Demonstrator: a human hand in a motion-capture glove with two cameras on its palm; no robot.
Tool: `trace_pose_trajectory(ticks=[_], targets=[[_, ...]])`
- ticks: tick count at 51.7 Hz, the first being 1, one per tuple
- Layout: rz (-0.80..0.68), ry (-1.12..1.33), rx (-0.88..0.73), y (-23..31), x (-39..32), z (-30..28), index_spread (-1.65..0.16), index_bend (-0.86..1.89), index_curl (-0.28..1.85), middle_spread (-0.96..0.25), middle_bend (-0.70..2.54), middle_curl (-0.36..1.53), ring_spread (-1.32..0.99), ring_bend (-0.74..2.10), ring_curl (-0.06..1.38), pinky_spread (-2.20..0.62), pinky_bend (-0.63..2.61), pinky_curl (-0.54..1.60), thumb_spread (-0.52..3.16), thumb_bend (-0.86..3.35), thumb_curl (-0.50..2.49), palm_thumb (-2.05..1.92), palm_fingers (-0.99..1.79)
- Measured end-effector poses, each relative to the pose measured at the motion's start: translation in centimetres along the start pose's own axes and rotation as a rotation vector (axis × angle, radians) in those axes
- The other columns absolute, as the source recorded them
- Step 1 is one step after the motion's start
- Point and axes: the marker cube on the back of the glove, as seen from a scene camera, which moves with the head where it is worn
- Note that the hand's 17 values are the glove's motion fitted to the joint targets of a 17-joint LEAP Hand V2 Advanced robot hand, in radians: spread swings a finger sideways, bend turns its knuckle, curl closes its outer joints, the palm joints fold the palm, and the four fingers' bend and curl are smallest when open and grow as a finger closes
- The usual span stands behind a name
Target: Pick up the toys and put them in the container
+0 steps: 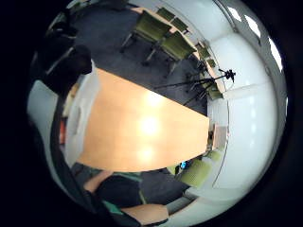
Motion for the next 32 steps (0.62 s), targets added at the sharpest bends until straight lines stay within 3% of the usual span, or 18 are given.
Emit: trace_pose_trajectory(ticks=[2, 5, 17, 32], targets=[[0.141, 0.084, -0.001, 0.5, 2.7, 0.5, -0.35, 0.17, 0.3, -0.23, 0.31, 0.72, -0.26, 0.89, 0.3, -0.16, 1.13, 0.38, 1.05, -0.1, 0.37, -0.14, 0.12], [0.231, 0.128, 0.0, 2.0, 6.4, 0.8, -0.35, 0.17, 0.3, -0.22, 0.32, 0.71, -0.28, 0.88, 0.3, -0.16, 1.11, 0.37, 1.06, -0.1, 0.34, -0.13, 0.13], [0.336, 0.114, -0.002, 8.4, 15.3, 2.3, -0.37, 0.21, 0.35, -0.21, 0.34, 0.67, -0.33, 0.82, 0.28, -0.18, 1.0, 0.33, 1.11, -0.08, 0.25, -0.11, 0.21], [0.398, 0.093, -0.012, 13.5, 19.4, 5.2, -0.37, 0.24, 0.4, -0.2, 0.35, 0.62, -0.37, 0.71, 0.24, -0.19, 0.87, 0.29, 1.15, -0.07, 0.19, -0.1, 0.22]])
